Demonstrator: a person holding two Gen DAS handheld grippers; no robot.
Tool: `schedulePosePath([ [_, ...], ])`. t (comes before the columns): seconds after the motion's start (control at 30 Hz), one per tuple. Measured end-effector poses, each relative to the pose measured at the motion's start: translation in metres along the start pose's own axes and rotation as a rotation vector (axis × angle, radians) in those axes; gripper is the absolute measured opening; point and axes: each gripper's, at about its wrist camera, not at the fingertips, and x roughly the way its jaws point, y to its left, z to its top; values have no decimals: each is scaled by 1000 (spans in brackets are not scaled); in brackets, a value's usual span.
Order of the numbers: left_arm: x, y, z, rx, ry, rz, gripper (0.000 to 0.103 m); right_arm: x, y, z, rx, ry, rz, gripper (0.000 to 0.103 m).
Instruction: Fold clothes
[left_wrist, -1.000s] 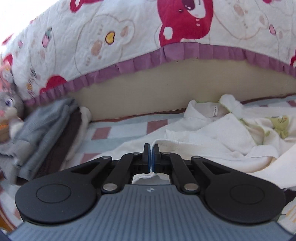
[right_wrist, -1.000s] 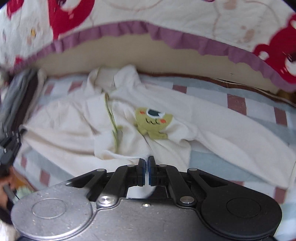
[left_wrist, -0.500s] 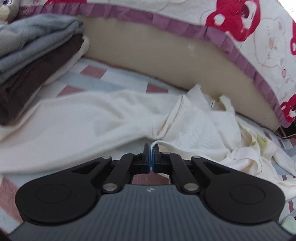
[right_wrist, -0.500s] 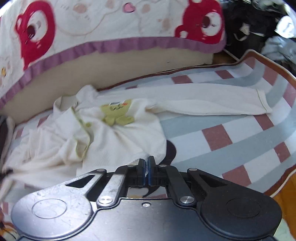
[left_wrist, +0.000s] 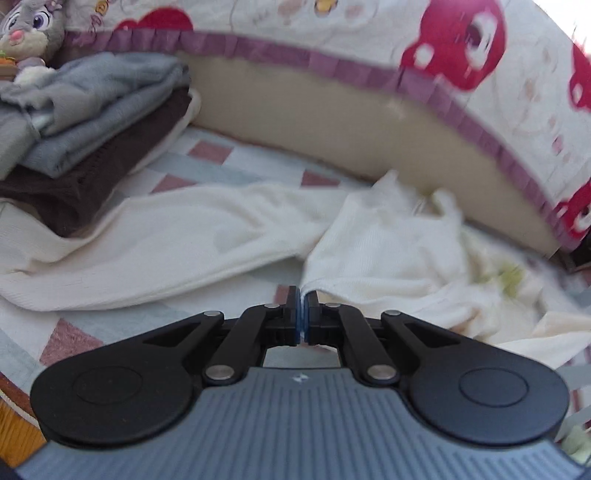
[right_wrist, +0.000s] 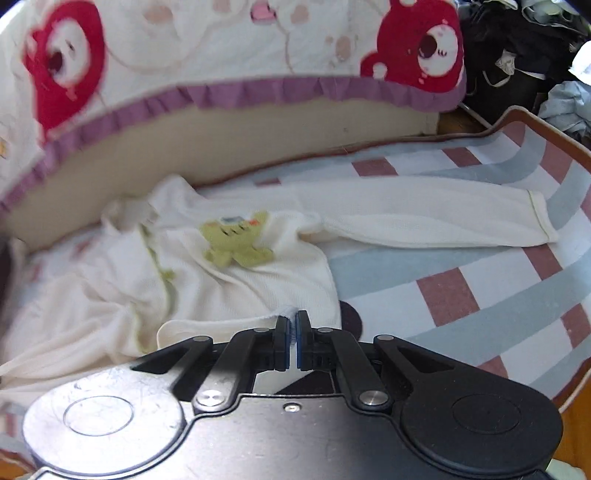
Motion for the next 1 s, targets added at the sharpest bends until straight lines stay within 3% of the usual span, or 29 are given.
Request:
schedulePosePath([
  [0.07,-24,-11,0,52,-57,29,2,-27,-9,-3,-18,-51,36,4],
  [0.17,-63,-36,-20,213,-155,155,2,-71,-15,-19,-121,-184,50,4],
  [0.23,-80,-34,-38,186,-136,194,2,-89,-14,-48,-248,-250,80,4],
  [0.27,-83,-29,-47,147,-98,205,2,-88,-17,-63,-280,-229,80,4],
  [0.37,-77,-10,-75,62,89,245,2,-57,-32,-103,-311,-57,62,4],
  [0.47,-83,-7,-84,53,150,257,2,-34,-44,-129,-303,50,69,4],
  [0.7,-121,-38,-75,188,100,286,2,-85,-57,-111,-245,-61,144,4],
  [0.83,-101,-19,-100,123,265,272,2,-72,-78,-120,-199,-19,103,3],
  [0.93,-99,-21,-103,162,298,265,1,-46,-79,-141,-199,73,92,3],
  [1.0,-85,-27,-115,248,388,234,2,-28,-74,-150,-238,159,86,4],
])
